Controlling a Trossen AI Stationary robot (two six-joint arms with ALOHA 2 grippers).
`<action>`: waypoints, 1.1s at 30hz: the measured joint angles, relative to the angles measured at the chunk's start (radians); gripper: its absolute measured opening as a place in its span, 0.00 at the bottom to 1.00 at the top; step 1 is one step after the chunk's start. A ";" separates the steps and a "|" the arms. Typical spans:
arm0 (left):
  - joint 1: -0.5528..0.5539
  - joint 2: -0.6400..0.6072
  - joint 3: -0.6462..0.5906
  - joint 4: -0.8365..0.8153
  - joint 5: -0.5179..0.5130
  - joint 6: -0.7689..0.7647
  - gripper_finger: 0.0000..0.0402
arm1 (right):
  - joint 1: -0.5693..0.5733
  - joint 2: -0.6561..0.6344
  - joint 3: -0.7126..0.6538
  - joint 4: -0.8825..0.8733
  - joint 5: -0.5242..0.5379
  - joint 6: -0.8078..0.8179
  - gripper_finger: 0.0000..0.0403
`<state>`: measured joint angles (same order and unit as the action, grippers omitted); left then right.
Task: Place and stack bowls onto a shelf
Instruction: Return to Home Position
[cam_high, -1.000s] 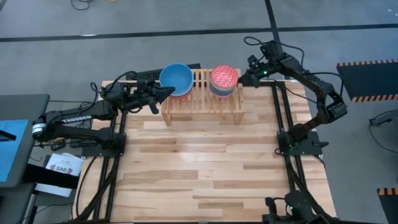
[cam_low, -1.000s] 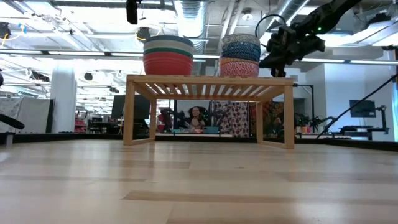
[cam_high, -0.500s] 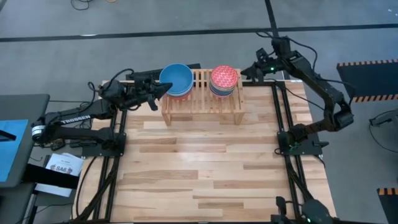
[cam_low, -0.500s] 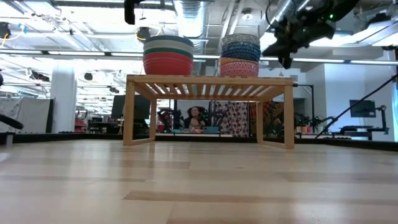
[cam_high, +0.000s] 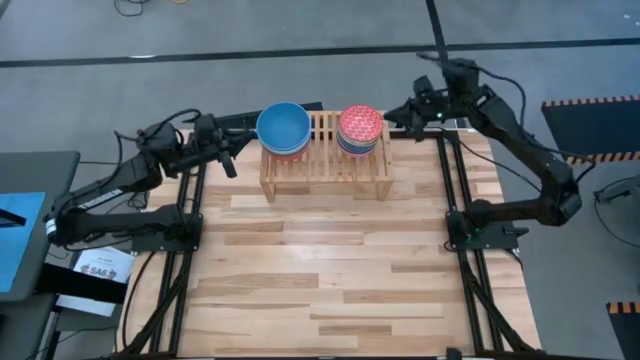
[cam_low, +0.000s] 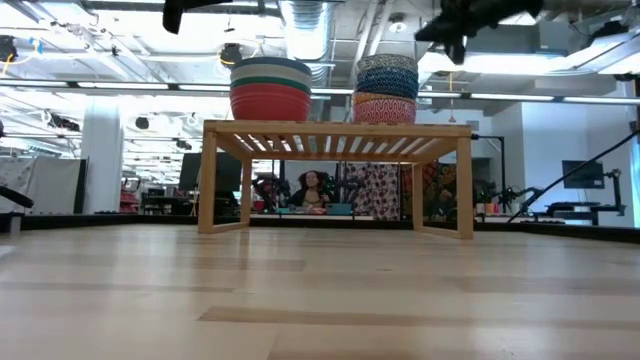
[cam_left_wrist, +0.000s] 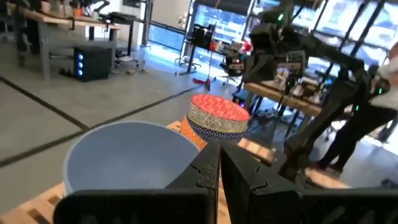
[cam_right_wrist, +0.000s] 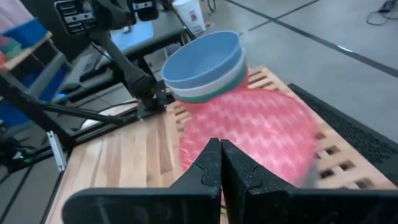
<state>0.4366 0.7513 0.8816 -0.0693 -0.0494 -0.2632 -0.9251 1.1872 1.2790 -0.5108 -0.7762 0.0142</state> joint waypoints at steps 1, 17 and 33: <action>0.000 -0.006 0.000 -0.010 0.000 0.017 0.00 | 0.043 -0.002 0.009 -0.001 0.048 0.018 0.05; 0.019 -0.039 0.000 -0.137 0.175 0.164 0.00 | 0.408 0.281 0.397 -0.177 0.668 0.232 0.05; 0.019 -0.038 0.000 -0.166 0.247 0.193 0.00 | 0.539 0.600 0.800 -0.444 0.977 0.263 0.05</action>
<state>0.4553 0.7132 0.8818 -0.2349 0.1980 -0.0704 -0.3857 1.7874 2.0792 -0.9548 0.2008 0.2773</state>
